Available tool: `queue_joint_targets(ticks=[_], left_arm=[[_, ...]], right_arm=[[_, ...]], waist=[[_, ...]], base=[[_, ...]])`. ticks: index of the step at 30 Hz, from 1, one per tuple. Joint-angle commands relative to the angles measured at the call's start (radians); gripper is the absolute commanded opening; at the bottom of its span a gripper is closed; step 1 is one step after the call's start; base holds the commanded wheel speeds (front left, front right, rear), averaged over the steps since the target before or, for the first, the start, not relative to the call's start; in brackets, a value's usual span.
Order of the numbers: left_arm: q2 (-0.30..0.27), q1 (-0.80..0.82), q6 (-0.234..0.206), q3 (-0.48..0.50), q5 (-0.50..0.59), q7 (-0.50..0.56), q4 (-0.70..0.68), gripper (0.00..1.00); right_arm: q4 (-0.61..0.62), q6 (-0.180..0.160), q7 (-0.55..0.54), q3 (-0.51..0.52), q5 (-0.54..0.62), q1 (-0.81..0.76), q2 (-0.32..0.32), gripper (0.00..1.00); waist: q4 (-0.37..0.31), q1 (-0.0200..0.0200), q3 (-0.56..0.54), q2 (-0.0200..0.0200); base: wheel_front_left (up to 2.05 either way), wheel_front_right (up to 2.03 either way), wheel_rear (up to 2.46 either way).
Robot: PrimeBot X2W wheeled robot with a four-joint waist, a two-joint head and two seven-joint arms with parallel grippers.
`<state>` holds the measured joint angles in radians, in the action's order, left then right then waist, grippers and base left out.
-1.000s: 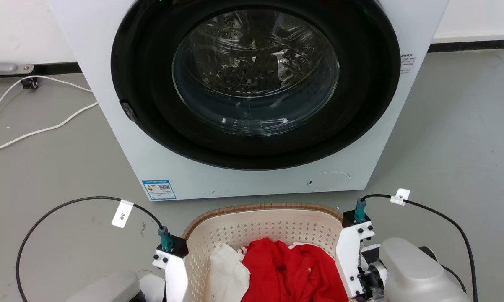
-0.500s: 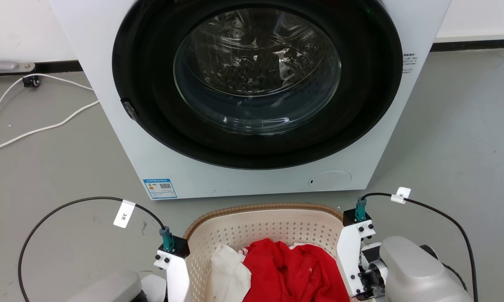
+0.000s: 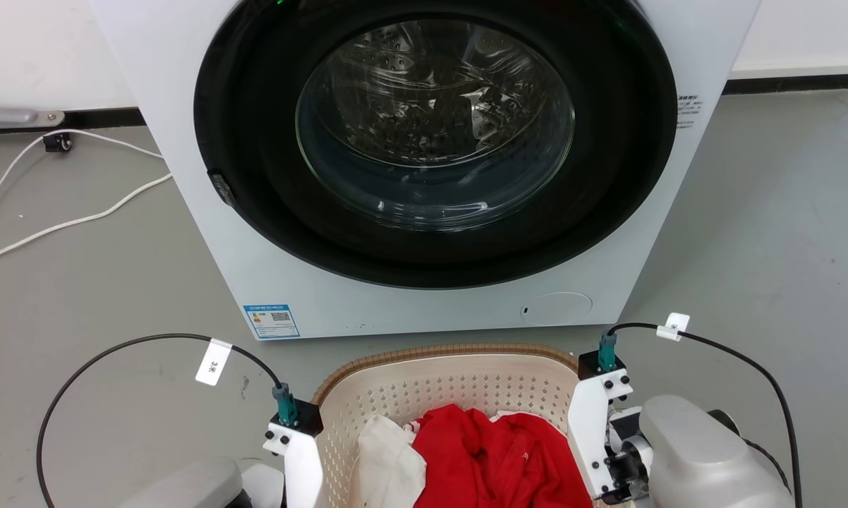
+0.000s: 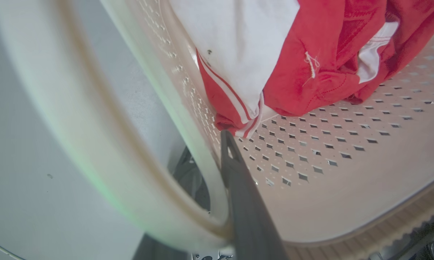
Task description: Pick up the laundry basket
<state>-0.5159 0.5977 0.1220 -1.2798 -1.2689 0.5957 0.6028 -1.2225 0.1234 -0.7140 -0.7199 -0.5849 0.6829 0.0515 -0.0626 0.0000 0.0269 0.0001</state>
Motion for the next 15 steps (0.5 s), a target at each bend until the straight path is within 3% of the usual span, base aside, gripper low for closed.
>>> queue_joint_targets(ticks=[1, 15], left_arm=[[0.010, -0.001, 0.014, -0.002, 0.011, 0.004, -0.010, 0.00], [0.017, 0.011, 0.014, -0.002, 0.016, -0.005, -0.004, 0.00]], right_arm=[[0.000, 0.013, -0.002, -0.014, 0.006, 0.014, -0.002, 0.00], [-0.007, 0.013, 0.006, -0.023, -0.010, 0.012, -0.002, 0.00]], waist=[[0.000, 0.0000, 0.000, -0.0001], [0.005, 0.0000, -0.002, -0.0001]], base=[[0.00, 0.00, 0.00], [0.00, 0.00, 0.00]])
